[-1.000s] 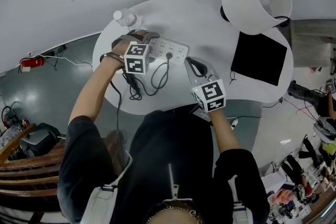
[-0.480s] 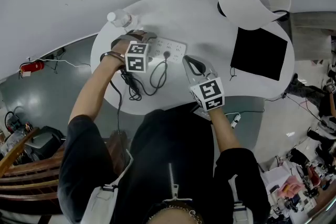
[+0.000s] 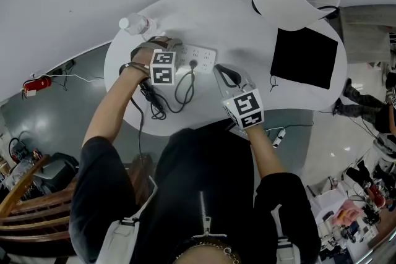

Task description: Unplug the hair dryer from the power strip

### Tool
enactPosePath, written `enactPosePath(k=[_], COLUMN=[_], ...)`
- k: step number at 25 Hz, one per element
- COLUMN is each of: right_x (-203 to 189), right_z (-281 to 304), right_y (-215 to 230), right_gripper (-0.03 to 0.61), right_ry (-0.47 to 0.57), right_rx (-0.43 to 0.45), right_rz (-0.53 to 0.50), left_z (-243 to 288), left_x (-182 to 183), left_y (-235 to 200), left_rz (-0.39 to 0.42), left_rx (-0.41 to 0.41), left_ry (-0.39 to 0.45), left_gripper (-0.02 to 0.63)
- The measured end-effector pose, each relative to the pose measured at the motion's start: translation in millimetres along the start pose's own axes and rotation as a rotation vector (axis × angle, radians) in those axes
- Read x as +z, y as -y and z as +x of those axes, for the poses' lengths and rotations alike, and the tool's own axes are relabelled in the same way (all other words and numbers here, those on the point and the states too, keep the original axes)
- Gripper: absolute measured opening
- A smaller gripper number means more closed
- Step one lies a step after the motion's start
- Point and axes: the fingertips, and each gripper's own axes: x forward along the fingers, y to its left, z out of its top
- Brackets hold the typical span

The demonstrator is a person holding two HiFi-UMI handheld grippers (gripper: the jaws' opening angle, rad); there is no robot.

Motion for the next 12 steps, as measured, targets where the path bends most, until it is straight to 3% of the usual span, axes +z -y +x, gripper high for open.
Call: enactPosePath(k=[12], right_x=[-1.3], right_z=[1.5], right_y=[-3.1], right_gripper=[0.006], right_ry=[-0.012], right_rx=[0.019], right_rz=[0.018], left_z=[5.6], left_x=[0.3], left_y=[-2.6], left_rz=[-0.007], left_rx=[-0.005], left_ry=[-0.022], left_gripper=[0.39])
